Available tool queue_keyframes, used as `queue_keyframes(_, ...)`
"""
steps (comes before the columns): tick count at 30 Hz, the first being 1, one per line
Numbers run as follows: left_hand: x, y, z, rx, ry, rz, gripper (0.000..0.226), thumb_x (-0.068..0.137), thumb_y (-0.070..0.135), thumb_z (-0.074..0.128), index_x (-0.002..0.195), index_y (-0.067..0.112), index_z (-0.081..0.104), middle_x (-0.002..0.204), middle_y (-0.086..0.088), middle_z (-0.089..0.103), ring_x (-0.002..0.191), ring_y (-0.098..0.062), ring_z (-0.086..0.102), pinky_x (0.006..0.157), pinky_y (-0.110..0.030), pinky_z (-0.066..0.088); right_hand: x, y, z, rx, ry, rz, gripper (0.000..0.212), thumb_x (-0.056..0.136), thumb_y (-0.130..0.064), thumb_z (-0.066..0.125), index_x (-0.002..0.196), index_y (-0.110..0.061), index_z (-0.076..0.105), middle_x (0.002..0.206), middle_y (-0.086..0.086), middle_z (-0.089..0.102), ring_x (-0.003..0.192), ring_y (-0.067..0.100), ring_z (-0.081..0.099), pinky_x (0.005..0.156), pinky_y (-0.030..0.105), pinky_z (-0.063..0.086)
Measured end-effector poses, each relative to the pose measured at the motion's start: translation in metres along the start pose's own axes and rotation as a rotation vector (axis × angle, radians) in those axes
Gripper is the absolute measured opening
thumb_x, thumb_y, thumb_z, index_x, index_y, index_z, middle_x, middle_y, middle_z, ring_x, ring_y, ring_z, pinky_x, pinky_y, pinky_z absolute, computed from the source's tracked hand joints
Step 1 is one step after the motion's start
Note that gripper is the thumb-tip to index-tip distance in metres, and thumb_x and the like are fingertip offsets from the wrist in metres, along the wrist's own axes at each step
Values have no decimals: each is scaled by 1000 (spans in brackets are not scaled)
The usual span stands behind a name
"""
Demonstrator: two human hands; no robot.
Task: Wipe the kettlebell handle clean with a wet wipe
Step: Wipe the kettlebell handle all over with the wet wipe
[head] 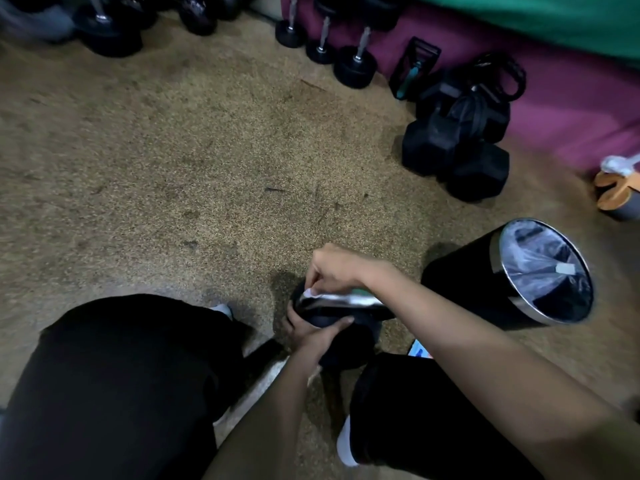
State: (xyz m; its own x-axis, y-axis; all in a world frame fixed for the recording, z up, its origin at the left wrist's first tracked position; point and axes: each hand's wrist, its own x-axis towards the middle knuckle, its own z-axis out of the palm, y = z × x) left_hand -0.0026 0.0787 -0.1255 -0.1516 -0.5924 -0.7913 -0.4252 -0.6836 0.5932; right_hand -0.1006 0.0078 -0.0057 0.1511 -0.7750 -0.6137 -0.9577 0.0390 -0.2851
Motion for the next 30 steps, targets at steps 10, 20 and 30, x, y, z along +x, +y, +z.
queue_keyframes(10, -4, 1, 1, -28, 8, 15, 134, 73, 35, 100, 172, 16, 11, 180, -12, 8, 168, -25, 11, 125, -30, 15, 3, 5, 6, 162, 15, 116, 21, 88, -26, 62, 92, -9, 74, 88, 8, 72, 75, 16, 59, 68, 20, 42)
queue_keyframes(20, -3, 0, 2, -48, 11, 16, 134, 72, 34, 101, 172, 19, 14, 179, -9, 10, 167, -25, 14, 127, -33, 22, 5, 17, 17, 415, 36, 231, 20, 86, -29, 65, 87, -12, 75, 88, 2, 74, 73, 13, 62, 70, 26, 50)
queue_keyframes(30, 1, -5, 3, -1, 37, 9, 139, 67, 39, 104, 172, 20, 15, 178, -11, 14, 166, -27, 18, 129, -36, 23, 7, 12, 14, 520, 47, 295, 10, 82, -18, 70, 91, -19, 74, 80, -8, 66, 69, 3, 54, 55, 16, 41)
